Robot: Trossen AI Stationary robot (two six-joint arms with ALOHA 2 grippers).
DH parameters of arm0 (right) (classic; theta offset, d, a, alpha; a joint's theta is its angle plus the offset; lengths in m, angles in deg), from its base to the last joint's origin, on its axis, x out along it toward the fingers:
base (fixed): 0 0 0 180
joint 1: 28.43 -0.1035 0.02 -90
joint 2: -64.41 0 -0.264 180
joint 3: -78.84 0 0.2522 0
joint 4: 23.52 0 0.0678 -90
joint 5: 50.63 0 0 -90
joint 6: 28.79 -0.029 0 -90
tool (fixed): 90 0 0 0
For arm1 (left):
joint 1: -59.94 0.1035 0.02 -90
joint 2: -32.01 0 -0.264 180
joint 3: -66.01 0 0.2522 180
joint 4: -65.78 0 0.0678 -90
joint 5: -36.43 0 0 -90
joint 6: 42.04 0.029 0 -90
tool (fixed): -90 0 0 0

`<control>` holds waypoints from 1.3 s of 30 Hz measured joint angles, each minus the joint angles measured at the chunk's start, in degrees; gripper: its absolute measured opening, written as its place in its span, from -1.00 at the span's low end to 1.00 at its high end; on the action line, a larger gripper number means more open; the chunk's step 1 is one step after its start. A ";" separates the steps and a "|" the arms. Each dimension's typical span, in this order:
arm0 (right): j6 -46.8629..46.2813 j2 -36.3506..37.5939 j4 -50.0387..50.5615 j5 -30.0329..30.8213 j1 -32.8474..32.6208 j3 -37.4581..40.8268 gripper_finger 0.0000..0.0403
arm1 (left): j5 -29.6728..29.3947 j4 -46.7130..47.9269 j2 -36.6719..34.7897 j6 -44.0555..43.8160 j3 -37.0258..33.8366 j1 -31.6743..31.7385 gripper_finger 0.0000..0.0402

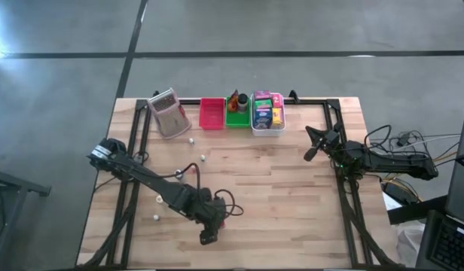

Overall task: Pick & Place Kitchen Items
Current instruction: Put the red seasoning can into the green bin

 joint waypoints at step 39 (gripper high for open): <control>0.00 0.02 0.00 0.00 0.02 0.00 -0.96 | -3.93 -0.56 7.13 11.86 -4.38 0.80 0.62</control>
